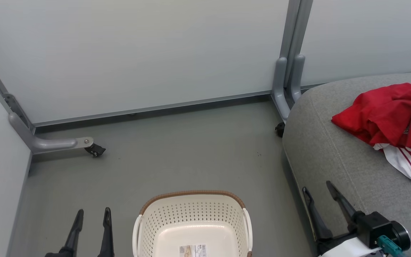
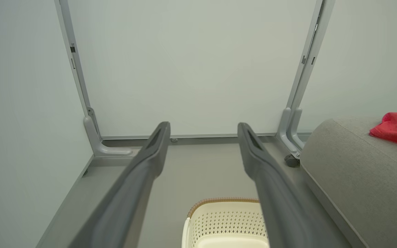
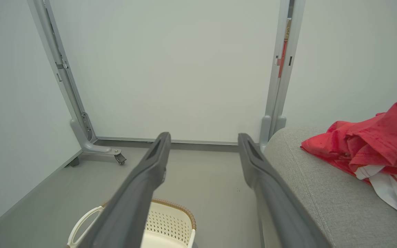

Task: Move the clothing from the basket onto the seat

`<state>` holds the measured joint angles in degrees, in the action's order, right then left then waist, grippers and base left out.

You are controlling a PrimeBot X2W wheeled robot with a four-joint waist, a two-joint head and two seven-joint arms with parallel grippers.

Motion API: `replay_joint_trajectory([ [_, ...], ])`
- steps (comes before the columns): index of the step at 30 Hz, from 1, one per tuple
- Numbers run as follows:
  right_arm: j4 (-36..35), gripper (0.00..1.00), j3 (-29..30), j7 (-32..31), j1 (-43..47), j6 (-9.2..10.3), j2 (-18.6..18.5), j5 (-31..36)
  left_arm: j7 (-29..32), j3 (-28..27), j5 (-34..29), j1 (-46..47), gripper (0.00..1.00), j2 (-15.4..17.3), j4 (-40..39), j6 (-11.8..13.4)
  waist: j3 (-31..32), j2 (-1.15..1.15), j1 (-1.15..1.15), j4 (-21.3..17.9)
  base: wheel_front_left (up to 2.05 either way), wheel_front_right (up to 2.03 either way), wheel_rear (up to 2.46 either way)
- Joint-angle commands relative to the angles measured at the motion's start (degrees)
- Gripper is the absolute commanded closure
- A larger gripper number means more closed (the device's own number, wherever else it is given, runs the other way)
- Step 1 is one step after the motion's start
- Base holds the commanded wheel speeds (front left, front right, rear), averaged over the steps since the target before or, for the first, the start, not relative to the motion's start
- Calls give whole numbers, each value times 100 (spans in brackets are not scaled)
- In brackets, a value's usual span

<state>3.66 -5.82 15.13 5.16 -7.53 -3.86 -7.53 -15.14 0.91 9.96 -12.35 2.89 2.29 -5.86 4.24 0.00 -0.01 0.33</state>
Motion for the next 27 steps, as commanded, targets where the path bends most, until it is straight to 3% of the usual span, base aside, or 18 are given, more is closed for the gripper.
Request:
replay_joint_trajectory([
  [1,49,100,-5,0,13,0,2,-1,1,5,7,-2,100,-2,52,0,0,0,1,0,0,0,0],
  [27,389,100,219,-554,-347,2,-90,-2853,621,-144,2709,614,100,66,467,-56,-91,0,1,-7,0,0,0],
])
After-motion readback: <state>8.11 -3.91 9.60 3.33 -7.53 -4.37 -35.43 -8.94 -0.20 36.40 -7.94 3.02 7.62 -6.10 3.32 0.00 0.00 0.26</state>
